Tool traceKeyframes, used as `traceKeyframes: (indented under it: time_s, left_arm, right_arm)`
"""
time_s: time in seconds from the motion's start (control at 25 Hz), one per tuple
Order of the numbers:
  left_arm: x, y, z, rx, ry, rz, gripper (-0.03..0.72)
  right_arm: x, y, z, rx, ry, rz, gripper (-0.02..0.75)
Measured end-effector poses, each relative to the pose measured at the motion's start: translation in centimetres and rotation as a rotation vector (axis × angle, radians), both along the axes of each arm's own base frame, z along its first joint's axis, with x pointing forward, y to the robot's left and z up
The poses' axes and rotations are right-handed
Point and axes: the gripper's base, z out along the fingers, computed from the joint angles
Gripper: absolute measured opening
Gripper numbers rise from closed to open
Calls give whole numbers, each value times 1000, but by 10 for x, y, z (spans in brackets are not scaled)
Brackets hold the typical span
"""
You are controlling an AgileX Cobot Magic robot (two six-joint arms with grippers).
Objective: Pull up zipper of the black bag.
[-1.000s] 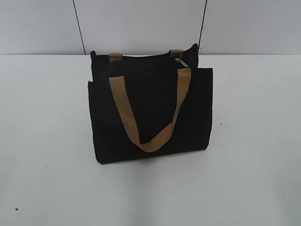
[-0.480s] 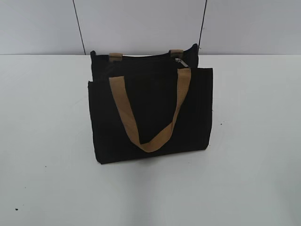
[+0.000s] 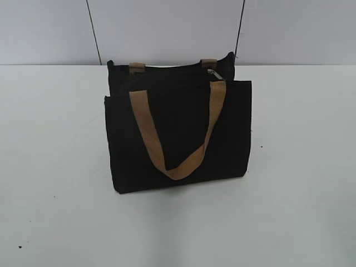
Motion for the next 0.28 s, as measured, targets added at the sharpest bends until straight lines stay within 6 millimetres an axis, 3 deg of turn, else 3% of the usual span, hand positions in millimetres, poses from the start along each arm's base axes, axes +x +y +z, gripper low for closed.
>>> traceKeyframes:
  time_s: [0.28]
  left_arm:
    - [-2,-1,0,1,0,119,393]
  right_arm:
    - [0,0,0,1,0,1,557]
